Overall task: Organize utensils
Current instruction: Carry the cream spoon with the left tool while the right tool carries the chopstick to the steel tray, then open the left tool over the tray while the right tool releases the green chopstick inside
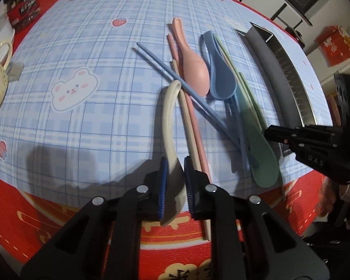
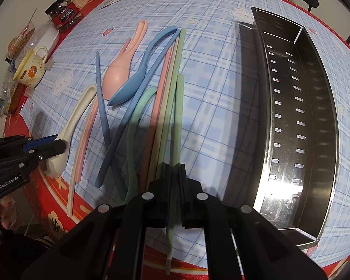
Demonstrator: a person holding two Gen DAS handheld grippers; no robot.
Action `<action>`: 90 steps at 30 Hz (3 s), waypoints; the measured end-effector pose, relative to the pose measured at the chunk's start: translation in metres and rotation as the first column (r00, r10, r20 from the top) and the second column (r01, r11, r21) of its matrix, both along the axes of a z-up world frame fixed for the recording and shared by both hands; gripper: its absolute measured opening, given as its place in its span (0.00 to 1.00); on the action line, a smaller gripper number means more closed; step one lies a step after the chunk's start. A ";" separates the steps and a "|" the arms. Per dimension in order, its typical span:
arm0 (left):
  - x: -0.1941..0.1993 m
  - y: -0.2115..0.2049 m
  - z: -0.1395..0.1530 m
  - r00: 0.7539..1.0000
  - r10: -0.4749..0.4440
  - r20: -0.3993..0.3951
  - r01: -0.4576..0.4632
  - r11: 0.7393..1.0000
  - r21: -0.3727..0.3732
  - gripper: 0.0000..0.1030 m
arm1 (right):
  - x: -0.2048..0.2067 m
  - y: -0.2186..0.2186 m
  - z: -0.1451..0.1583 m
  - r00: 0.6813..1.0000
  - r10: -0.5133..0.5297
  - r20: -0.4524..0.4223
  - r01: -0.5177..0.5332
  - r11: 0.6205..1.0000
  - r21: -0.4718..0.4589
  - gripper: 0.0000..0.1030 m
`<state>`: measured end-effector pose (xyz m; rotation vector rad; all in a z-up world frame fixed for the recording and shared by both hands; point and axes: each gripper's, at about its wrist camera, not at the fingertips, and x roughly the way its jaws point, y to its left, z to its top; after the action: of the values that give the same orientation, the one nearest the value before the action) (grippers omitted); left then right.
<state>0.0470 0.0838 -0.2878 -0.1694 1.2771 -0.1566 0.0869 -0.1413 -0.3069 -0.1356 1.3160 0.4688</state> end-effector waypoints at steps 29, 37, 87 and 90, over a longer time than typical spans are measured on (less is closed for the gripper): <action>0.014 0.044 -0.016 0.999 0.051 0.016 -0.047 0.981 -0.188 0.15 | -0.005 0.017 0.001 0.997 -0.061 0.041 0.065 0.992 -0.105 0.07; 0.015 0.051 -0.016 0.998 -0.061 0.025 0.065 0.970 -0.234 0.16 | -0.013 0.027 0.001 0.985 -0.152 0.086 0.162 0.979 -0.125 0.07; 0.158 -0.129 0.029 0.952 0.258 -0.167 -0.307 0.792 -0.528 0.12 | 0.081 -0.134 0.041 0.959 -0.247 0.141 0.226 0.962 0.153 0.06; 0.163 -0.132 0.025 0.945 0.274 -0.181 -0.328 0.792 -0.515 0.12 | 0.086 -0.132 0.040 0.960 -0.241 0.143 0.220 0.964 0.151 0.06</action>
<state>0.2096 -0.0486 -0.2633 -0.8782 1.2573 -0.2325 0.1726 -0.2736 -0.2665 0.0907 1.1224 0.3376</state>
